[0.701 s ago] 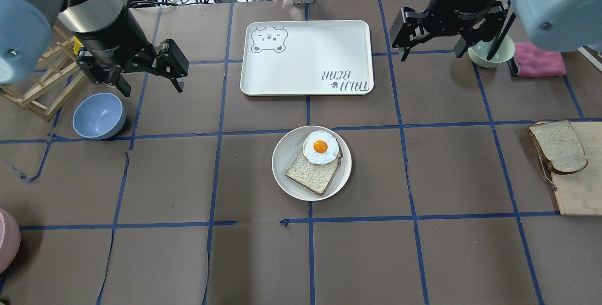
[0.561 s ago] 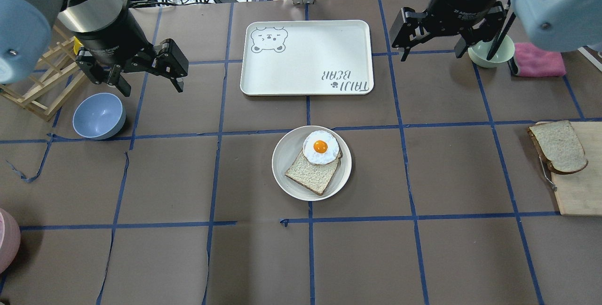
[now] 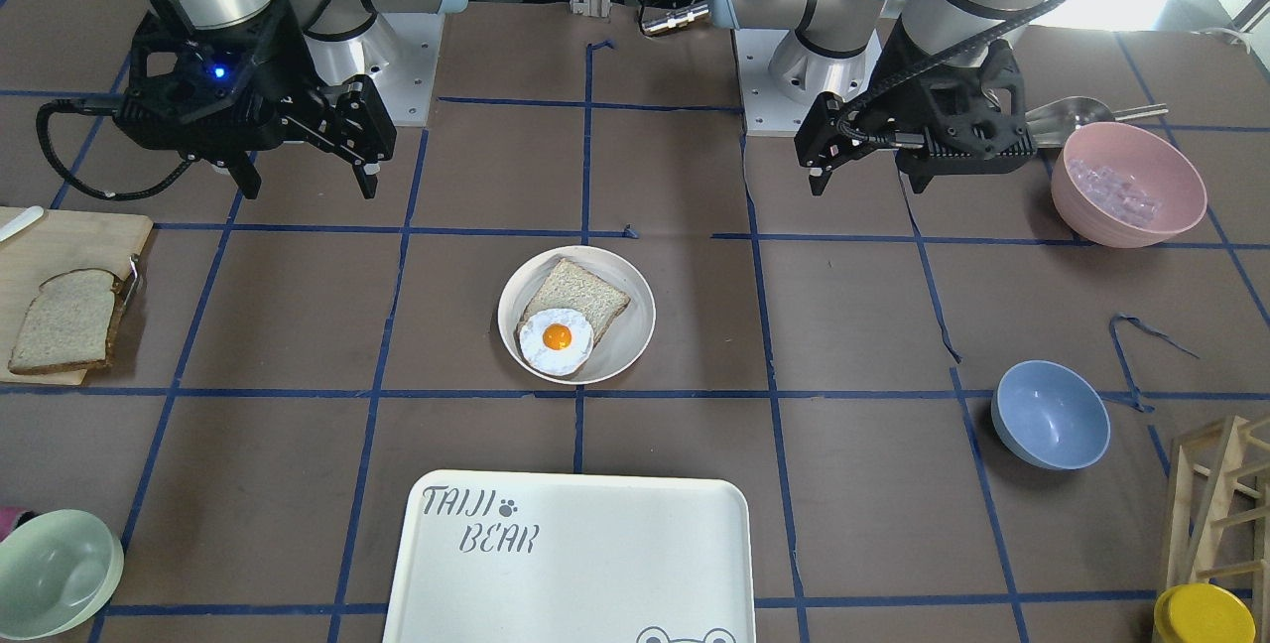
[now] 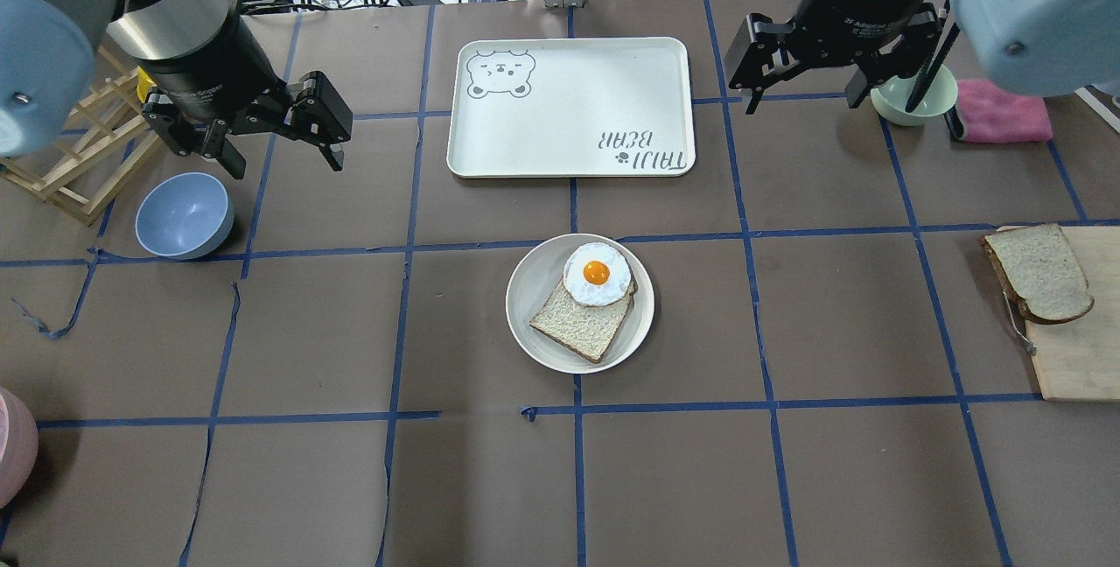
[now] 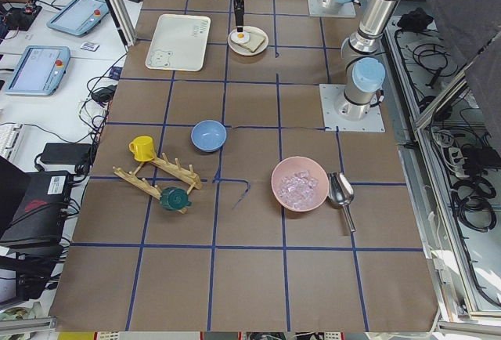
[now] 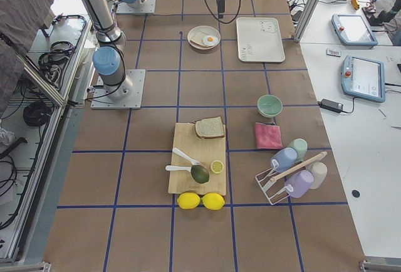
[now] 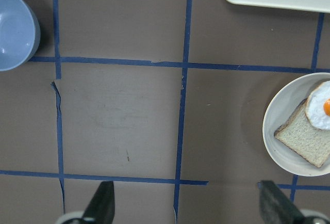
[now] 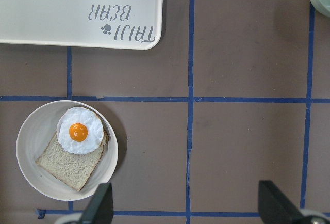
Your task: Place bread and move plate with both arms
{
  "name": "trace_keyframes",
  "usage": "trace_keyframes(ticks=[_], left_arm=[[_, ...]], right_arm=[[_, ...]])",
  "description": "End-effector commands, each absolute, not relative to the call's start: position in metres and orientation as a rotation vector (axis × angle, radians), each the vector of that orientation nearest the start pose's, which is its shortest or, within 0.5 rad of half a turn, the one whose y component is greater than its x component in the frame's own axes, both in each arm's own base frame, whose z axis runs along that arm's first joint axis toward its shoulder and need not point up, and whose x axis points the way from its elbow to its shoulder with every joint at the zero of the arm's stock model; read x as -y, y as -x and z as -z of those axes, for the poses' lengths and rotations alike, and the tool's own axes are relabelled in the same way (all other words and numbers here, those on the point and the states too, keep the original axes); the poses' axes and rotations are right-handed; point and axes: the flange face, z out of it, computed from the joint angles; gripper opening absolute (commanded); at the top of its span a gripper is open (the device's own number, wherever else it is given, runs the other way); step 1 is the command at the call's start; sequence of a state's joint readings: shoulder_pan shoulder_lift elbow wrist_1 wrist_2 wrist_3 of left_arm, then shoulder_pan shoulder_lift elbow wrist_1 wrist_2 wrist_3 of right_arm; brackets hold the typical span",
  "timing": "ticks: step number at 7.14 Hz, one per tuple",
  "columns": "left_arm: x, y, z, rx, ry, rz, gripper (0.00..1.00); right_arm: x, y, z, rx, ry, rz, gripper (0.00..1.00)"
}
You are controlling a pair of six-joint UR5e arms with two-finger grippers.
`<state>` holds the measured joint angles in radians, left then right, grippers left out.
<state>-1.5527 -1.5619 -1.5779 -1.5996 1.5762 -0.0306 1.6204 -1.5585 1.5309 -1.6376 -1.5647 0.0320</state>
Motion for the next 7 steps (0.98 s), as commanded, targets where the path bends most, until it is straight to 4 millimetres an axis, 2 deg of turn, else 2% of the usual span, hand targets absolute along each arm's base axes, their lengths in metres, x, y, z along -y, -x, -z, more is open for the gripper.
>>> trace_keyframes(ticks=[1, 7], left_arm=[[0.4872, 0.1228, -0.4867, -3.125, 0.076, -0.038, 1.0], [0.493, 0.1205, -0.4783, -3.124, 0.081, -0.067, 1.0]], right_arm=[[0.4981, -0.1595, -0.5081, -3.127, 0.032, 0.141, 1.0], [0.4982, -0.1579, -0.5076, -3.128, 0.027, 0.134, 1.0]])
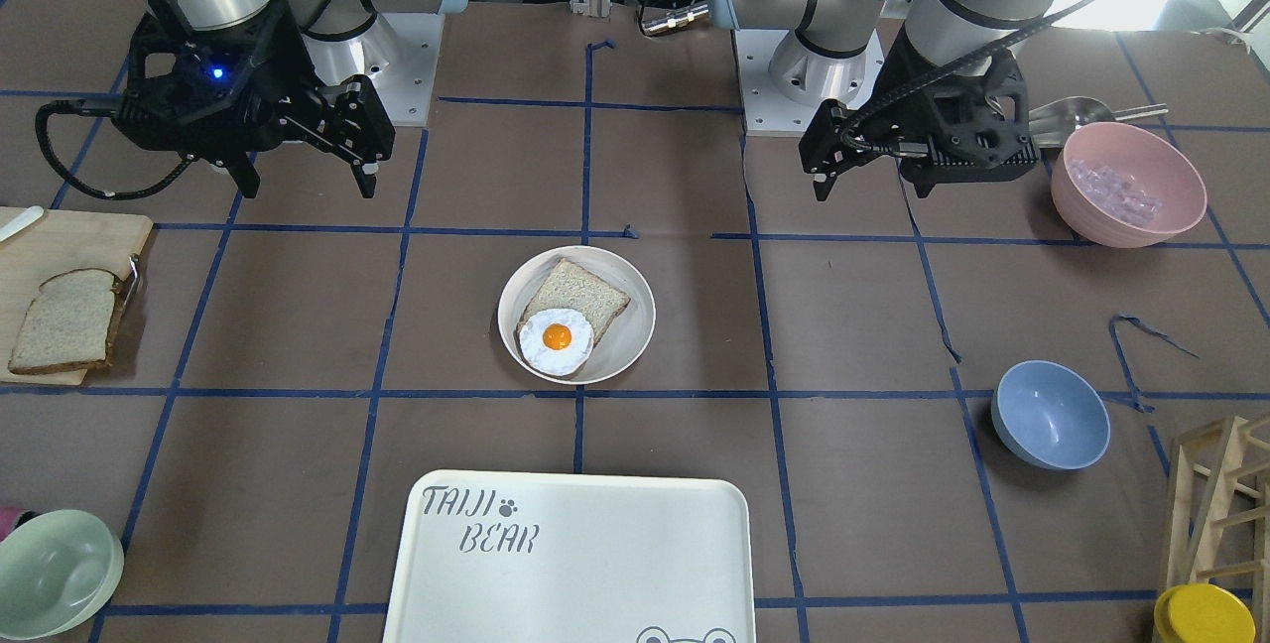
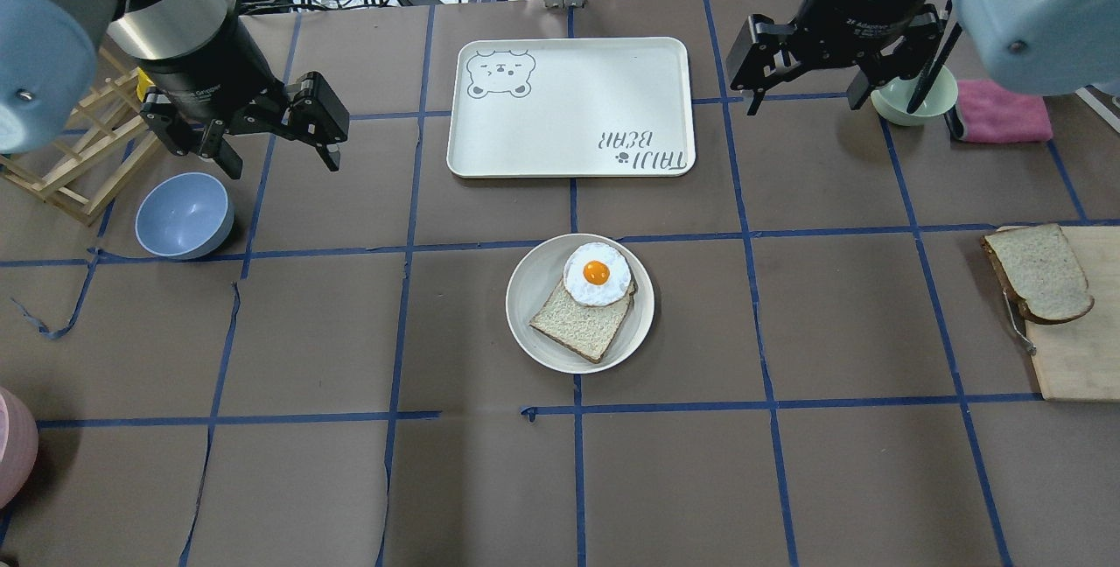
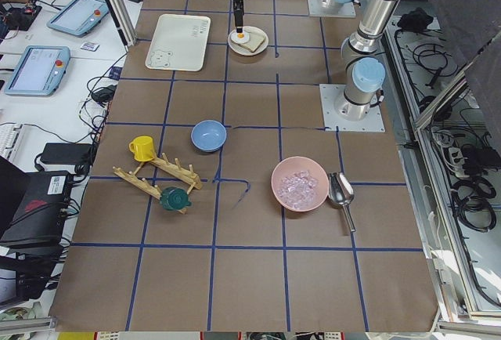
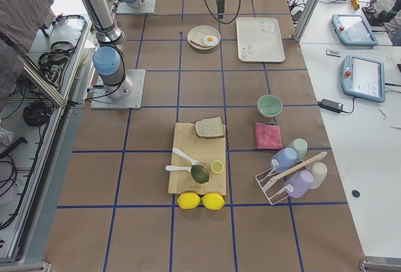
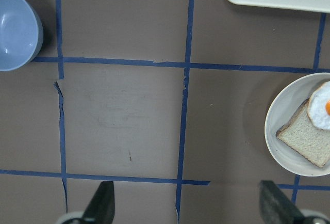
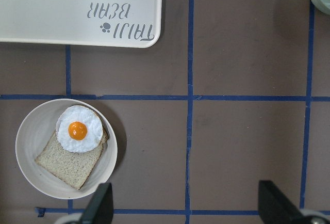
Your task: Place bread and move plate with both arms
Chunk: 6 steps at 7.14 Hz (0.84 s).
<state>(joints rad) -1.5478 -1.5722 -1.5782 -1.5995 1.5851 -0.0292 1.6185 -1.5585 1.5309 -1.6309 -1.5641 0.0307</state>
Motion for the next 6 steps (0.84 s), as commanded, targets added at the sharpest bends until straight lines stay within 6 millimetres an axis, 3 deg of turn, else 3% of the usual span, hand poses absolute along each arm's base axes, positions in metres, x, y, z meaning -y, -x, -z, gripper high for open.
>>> trace_keyframes(ticks=[1, 6], left_arm=[[0.494, 0.121, -0.473, -3.127, 0.081, -0.089, 1.0], [0.493, 0.123, -0.46, -3.14, 0.087, -0.094, 1.0]], right_arm=[[0.499, -0.157, -0.508, -3.128, 0.025, 0.136, 1.0], [0.499, -0.157, -0.507, -3.125, 0.02, 0.131, 1.0]])
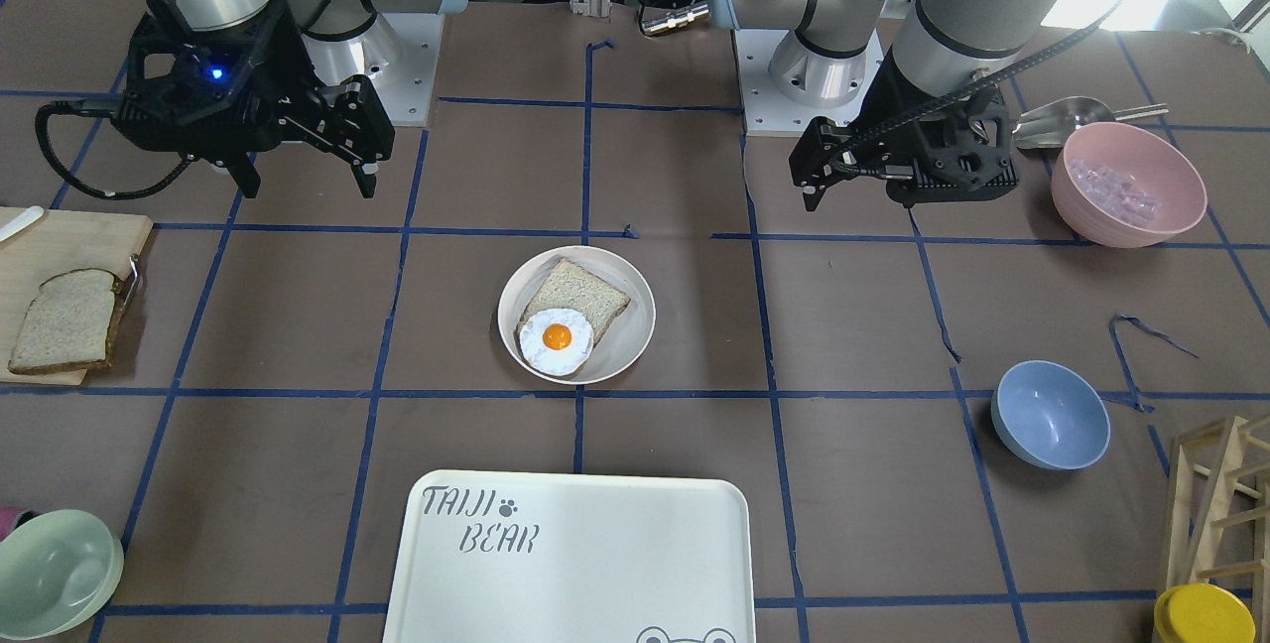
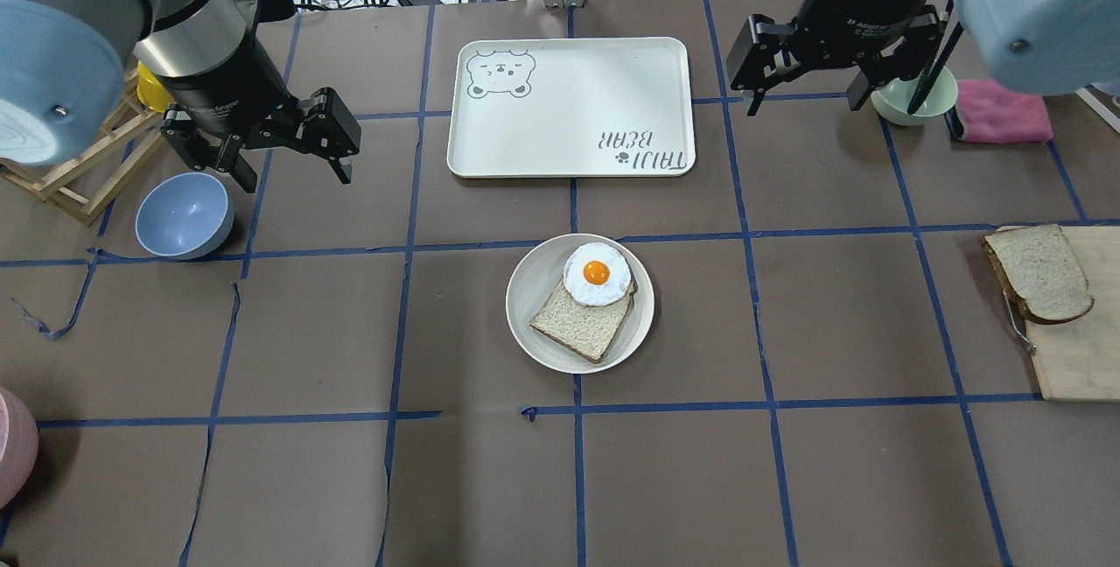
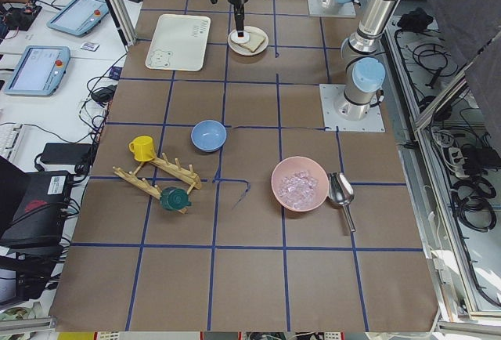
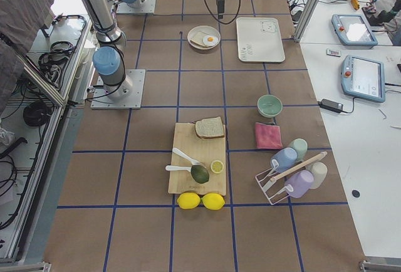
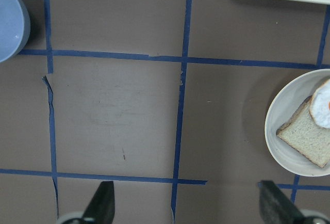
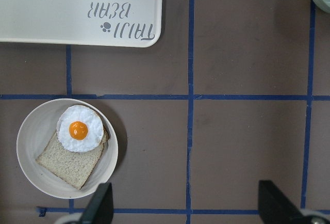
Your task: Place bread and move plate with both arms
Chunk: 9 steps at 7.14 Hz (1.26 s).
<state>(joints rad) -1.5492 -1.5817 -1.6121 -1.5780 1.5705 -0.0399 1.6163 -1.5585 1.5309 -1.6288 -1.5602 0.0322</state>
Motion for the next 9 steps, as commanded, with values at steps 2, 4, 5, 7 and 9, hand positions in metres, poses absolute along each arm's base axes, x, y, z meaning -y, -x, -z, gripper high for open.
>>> trace_keyframes(ticks=[2, 4, 5, 7, 9], left_arm=[[0.49, 0.122, -0.465, -3.127, 0.076, -0.084, 1.0], [0.487, 0.122, -0.46, -3.136, 0.087, -0.151, 1.0], [0.489, 0.122, -0.455, -3.138, 0.101, -0.166, 1.0], [0.474, 0.121, -0.463, -3.116, 0.096, -0.225, 1.0], [0.475, 0.122, -0.46, -3.127, 0.1, -0.236, 1.0]], right_arm=[[0.498, -0.157, -0.508, -3.125, 0.02, 0.131, 1.0], [0.499, -0.156, -0.508, -3.128, 0.017, 0.131, 1.0], [0.5, -0.153, -0.508, -3.128, 0.013, 0.141, 1.0], [0.508, -0.129, -0.508, -3.133, 0.022, 0.149, 1.0], [0.518, -0.074, -0.505, -3.141, 0.034, 0.121, 1.0]])
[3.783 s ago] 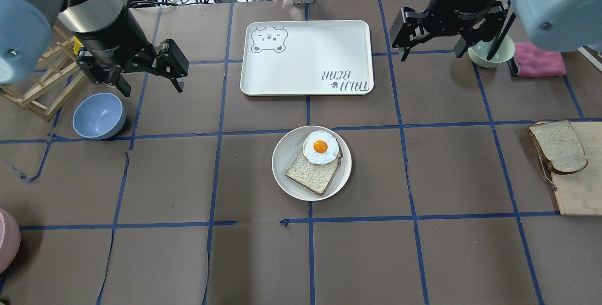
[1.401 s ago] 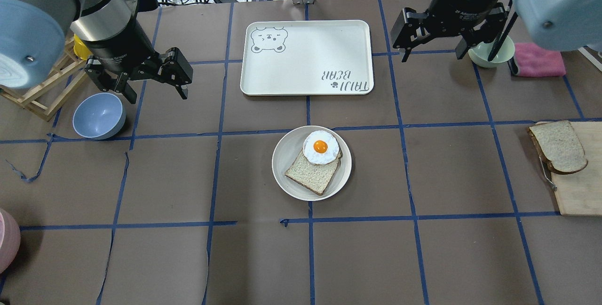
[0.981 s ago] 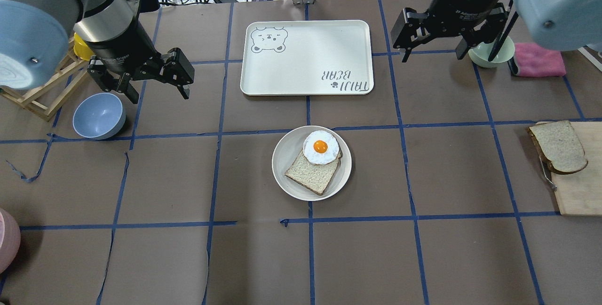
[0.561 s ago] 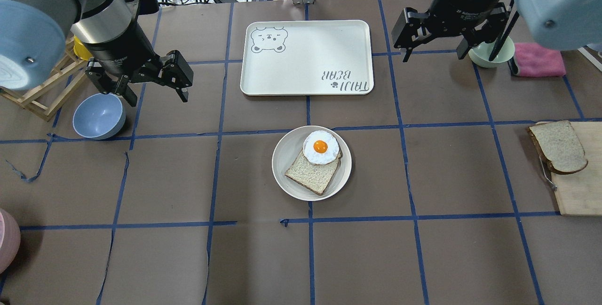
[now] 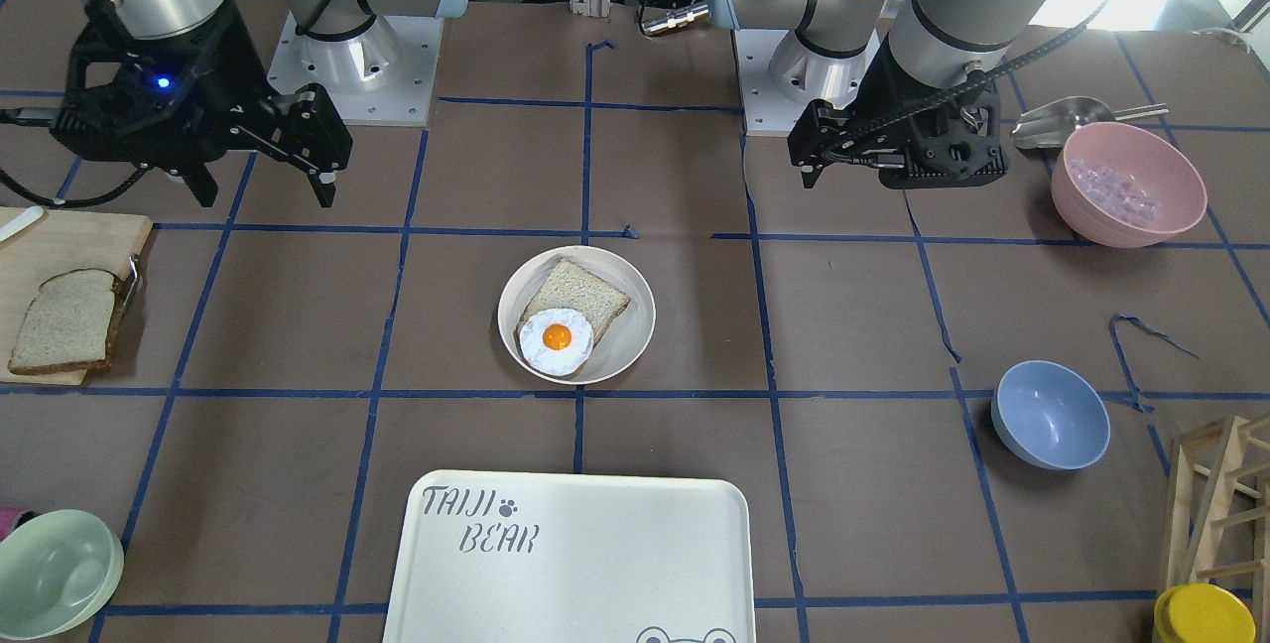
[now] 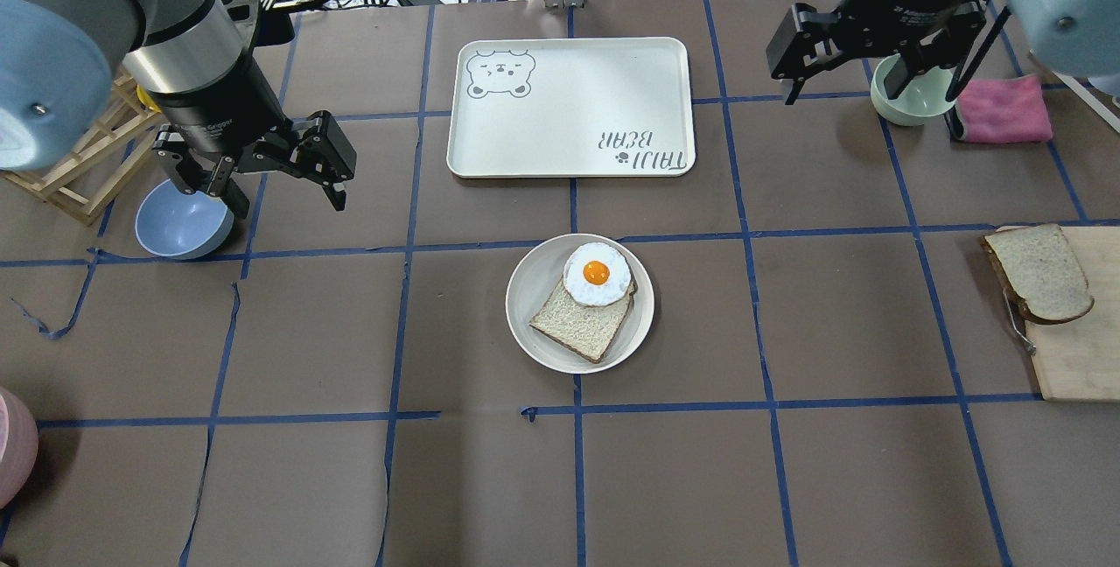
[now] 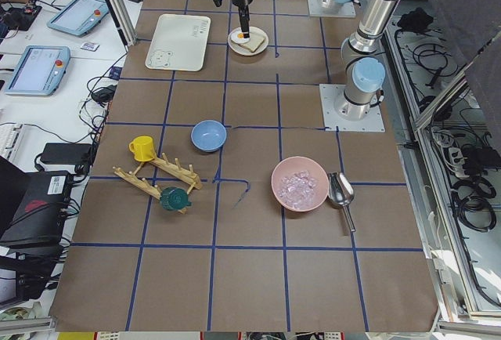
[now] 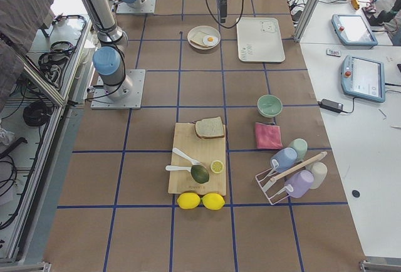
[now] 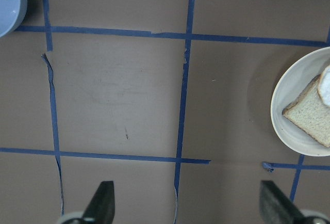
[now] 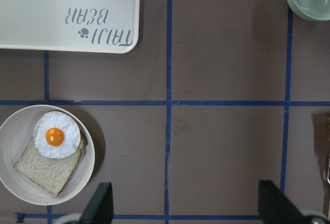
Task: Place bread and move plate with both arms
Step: 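Move the right gripper toward the bread slice on the wooden board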
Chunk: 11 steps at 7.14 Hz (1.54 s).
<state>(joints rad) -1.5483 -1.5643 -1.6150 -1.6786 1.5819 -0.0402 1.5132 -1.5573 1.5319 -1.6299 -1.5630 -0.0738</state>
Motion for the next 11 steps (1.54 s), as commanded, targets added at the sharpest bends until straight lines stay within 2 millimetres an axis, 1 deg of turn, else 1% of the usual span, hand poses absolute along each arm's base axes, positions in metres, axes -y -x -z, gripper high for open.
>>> trace_keyframes(ticks=[1, 2, 3, 4, 5, 6, 7, 8, 9, 10, 11], left_arm=[[0.475, 0.121, -0.46, -3.117, 0.099, -0.237, 1.0], [0.477, 0.123, -0.457, -3.125, 0.098, -0.238, 1.0], [0.478, 0.122, -0.458, -3.127, 0.1, -0.231, 1.0], [0.479, 0.122, -0.457, -3.128, 0.105, -0.228, 1.0], [0.48, 0.122, -0.457, -3.126, 0.132, -0.226, 1.0], [0.481, 0.122, -0.456, -3.124, 0.158, -0.226, 1.0], [0.48, 0.122, -0.455, -3.119, 0.153, -0.23, 1.0], [0.481, 0.122, -0.454, -3.117, 0.155, -0.232, 1.0], [0.482, 0.122, -0.454, -3.123, 0.158, -0.231, 1.0], [0.481, 0.123, -0.455, -3.125, 0.154, -0.231, 1.0], [0.48, 0.123, -0.456, -3.126, 0.146, -0.228, 1.0]], right_arm=[[0.524, -0.033, -0.496, -3.147, 0.113, 0.101, 1.0], [0.521, 0.029, -0.47, -3.13, 0.044, 0.03, 1.0], [0.515, 0.089, -0.434, -3.122, 0.024, -0.001, 1.0], [0.51, 0.149, -0.389, -3.111, 0.019, -0.013, 1.0], [0.493, 0.199, -0.35, -3.06, -0.025, -0.095, 1.0], [0.486, 0.235, -0.312, -3.017, 0.051, -0.14, 1.0], [0.48, 0.267, -0.289, -3.001, 0.013, -0.148, 0.97], [0.47, 0.295, -0.264, -2.968, -0.054, -0.182, 0.88], [0.467, 0.311, -0.235, -2.938, -0.089, -0.214, 0.86], [0.474, 0.318, -0.223, -2.965, -0.091, -0.18, 0.79], [0.474, 0.318, -0.215, -2.96, -0.094, -0.181, 0.7]])
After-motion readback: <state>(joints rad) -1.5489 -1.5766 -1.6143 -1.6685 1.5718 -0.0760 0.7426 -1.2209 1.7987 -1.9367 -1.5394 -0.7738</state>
